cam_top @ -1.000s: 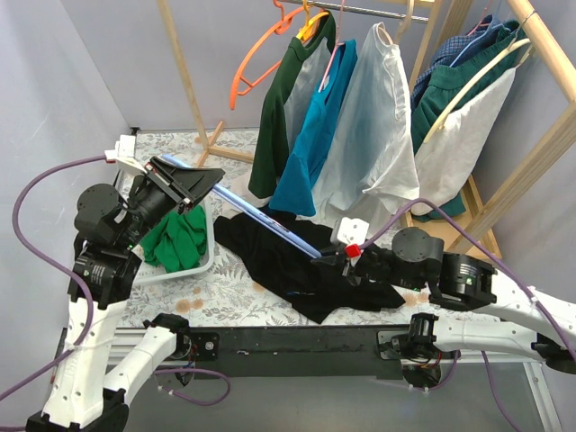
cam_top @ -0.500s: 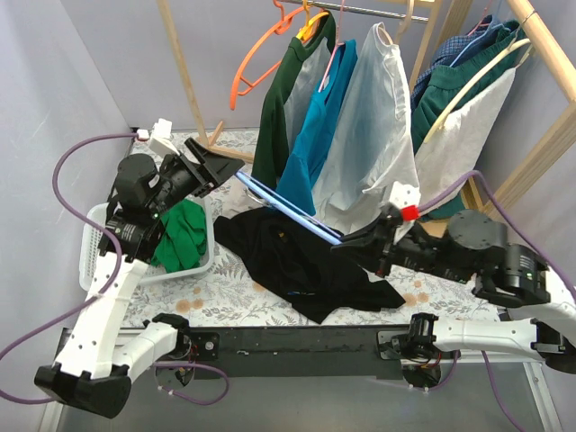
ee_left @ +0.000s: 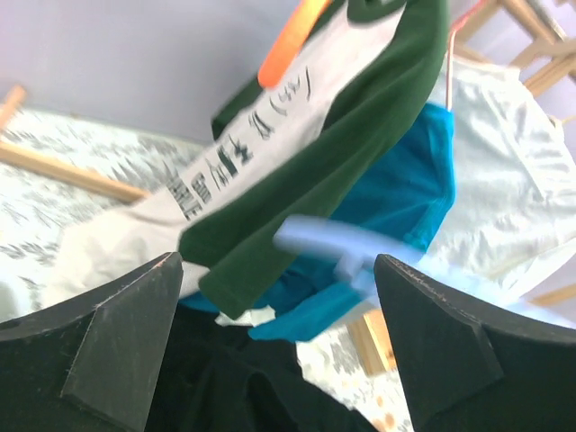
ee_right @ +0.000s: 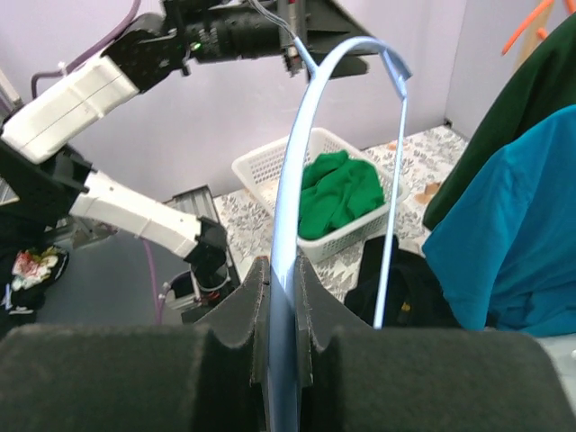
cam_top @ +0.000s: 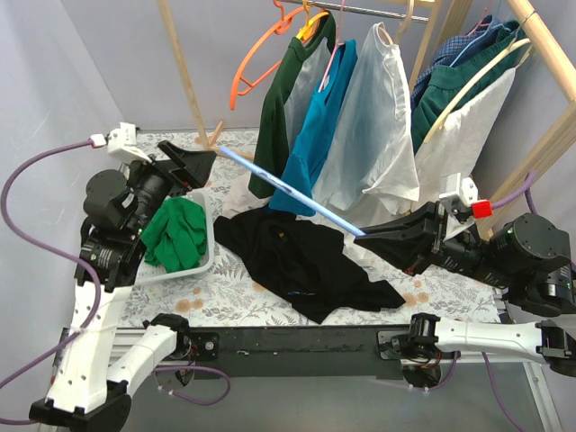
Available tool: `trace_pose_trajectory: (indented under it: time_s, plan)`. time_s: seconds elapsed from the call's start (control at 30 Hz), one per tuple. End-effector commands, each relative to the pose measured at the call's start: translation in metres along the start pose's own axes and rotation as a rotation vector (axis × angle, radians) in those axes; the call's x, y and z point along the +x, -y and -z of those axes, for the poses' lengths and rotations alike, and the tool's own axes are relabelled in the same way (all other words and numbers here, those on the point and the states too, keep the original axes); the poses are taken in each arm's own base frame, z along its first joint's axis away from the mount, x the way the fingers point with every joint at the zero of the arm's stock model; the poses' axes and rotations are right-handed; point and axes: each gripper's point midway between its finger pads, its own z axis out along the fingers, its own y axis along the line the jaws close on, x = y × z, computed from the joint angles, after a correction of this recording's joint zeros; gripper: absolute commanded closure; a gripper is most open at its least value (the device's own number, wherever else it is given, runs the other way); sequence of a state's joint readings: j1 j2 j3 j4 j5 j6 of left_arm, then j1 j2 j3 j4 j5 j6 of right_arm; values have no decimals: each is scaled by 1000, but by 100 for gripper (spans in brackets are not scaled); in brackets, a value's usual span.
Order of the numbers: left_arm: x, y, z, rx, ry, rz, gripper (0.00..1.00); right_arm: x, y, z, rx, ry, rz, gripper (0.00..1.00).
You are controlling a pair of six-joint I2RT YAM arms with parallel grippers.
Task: Remove the t-shirt from the hanger
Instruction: Place the hanger at the clothesline.
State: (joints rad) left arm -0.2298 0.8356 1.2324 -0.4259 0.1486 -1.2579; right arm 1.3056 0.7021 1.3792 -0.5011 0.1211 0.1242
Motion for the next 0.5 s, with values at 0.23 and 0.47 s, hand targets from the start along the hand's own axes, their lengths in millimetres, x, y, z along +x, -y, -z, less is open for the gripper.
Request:
trace_pose_trajectory:
  time_s: [0.23, 0.47]
  plan:
    - [-58, -29, 46, -241, 263, -74, 10, -86, 32, 8, 193, 293, 110, 99]
    - [-48, -35, 42, -257, 218, -85, 9, -105, 58, 7, 351, 409, 158, 99]
